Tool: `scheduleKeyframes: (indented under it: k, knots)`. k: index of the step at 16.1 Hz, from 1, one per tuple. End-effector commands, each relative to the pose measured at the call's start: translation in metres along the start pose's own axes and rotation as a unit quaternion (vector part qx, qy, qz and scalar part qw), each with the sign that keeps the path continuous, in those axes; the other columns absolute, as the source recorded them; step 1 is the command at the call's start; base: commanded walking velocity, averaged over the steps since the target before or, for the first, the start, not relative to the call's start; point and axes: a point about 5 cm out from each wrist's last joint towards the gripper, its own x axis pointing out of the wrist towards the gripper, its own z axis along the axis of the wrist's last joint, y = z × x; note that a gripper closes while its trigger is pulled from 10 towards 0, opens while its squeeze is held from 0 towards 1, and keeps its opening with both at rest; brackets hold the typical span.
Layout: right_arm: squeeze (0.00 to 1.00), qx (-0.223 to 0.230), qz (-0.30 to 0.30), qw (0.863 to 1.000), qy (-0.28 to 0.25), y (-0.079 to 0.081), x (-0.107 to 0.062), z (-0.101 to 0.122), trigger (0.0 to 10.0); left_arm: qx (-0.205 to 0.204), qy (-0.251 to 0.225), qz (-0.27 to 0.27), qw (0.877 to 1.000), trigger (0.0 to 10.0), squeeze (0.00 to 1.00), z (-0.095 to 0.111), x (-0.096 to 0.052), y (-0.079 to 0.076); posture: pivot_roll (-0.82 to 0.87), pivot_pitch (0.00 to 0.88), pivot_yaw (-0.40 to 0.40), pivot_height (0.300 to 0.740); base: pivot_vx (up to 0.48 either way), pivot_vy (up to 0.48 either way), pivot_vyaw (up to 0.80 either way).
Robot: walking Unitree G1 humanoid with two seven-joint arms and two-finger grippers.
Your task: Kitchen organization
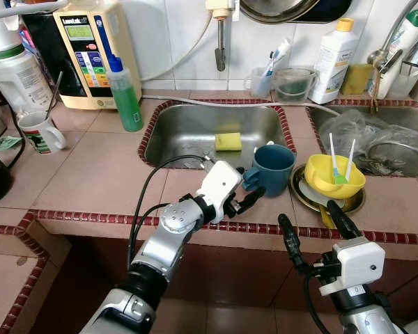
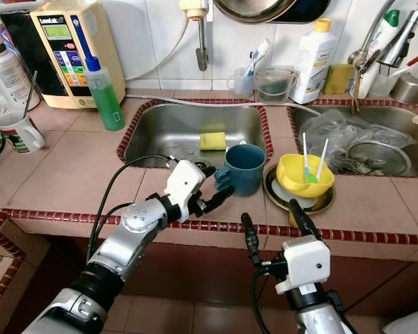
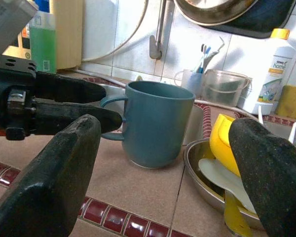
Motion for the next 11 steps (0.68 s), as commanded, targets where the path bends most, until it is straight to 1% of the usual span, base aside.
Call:
scheduleKeyframes:
  k: [1, 3, 6, 11]
  knots:
    - [0.00, 0.000, -0.003, 1.000, -0.004, 0.000, 0.001, 0.004, 10.0, 0.016, 0.002, 0.002, 1.000, 10.0, 0.00, 0.002, 0.004, -0.001, -0.24, 0.036, 0.094, 0.740, 0.000, 0.000, 0.00]
    - [0.00, -0.001, -0.004, 1.000, -0.004, 0.000, 0.001, 0.004, 10.0, 0.011, 0.000, 0.003, 1.000, 10.0, 0.00, 0.004, 0.008, -0.003, -0.24, 0.036, 0.096, 0.740, 0.000, 0.000, 0.00]
    - [0.00, -0.001, -0.006, 1.000, -0.004, 0.000, 0.002, 0.004, 10.0, 0.023, -0.003, 0.016, 1.000, 10.0, 0.00, 0.006, 0.012, -0.006, -0.24, 0.036, 0.097, 0.740, 0.000, 0.000, 0.00]
    - [0.00, 0.002, -0.007, 1.000, -0.002, 0.002, 0.001, 0.004, 10.0, 0.023, 0.008, 0.015, 1.000, 10.0, 0.00, 0.004, 0.015, -0.011, -0.24, 0.041, 0.101, 0.740, 0.000, 0.000, 0.00]
